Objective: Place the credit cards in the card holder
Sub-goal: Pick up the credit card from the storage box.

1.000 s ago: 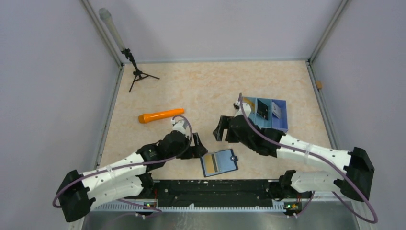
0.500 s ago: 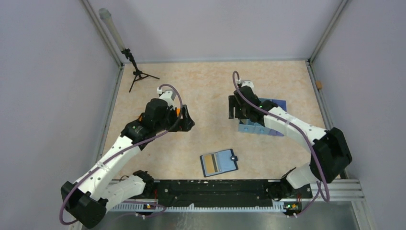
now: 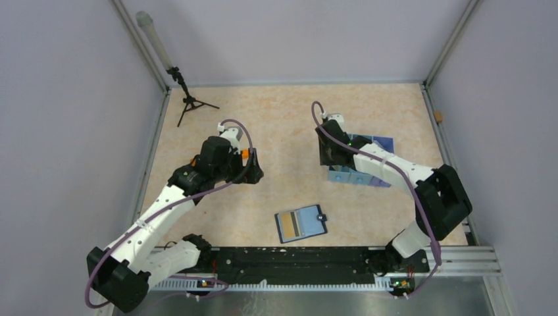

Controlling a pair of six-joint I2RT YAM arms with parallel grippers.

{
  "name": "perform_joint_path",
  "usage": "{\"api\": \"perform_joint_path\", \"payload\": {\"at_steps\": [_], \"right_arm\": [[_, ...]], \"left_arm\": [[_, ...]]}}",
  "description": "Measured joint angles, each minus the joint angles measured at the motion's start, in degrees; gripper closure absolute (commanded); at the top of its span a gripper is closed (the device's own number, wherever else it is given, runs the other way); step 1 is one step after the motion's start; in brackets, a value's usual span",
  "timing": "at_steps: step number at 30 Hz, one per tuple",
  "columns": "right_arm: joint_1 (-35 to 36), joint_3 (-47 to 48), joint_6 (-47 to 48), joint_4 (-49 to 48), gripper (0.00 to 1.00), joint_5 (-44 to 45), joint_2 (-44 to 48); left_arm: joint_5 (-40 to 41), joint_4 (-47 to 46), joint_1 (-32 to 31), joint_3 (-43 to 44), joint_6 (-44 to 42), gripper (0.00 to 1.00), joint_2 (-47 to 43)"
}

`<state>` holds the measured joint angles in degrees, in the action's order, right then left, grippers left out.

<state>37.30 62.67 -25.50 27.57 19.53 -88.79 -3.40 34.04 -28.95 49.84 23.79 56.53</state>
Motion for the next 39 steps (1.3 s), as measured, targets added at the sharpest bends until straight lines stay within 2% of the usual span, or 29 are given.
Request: {"api": "perform_joint_path", "payload": {"at_steps": [7,13,19,26,32,35,39], "right_arm": [[-0.5,0.4,0.7,0.0,0.85,0.5,-2.7],[-0.7,0.9,0.9,0.1,0.89,1.3,-2.8],[-0.7,1.2,1.1,0.6,1.0,2.9,-2.3],[-0.7,1.6,1.7,4.2,1.0,6.2,0.7],[-0.7,3.9,4.3,8.3,1.0,7.1,9.5],[-0.7,4.2,6.7,9.2,1.0,2.7,15.3],[-0.7,4.2,9.7,11.5,1.0,-8.3,20.6]], "left_arm": [[0.1,0.0,0.4,-0.1,-0.3,0.01,0.0],[0.0,-0.1,0.6,-0.2,-0.4,0.01,0.0],[0.0,-0.1,0.8,-0.2,-0.5,0.01,0.0],[-1.1,-0.3,1.0,-0.3,-1.7,0.01,-0.2],[-9.2,-3.7,1.0,-2.6,-1.6,0.02,-1.7],[-14.0,-7.0,0.1,-4.7,-0.9,0.01,-2.6],[-20.1,-11.5,-2.4,-6.6,0.3,0.01,-3.4]]}}
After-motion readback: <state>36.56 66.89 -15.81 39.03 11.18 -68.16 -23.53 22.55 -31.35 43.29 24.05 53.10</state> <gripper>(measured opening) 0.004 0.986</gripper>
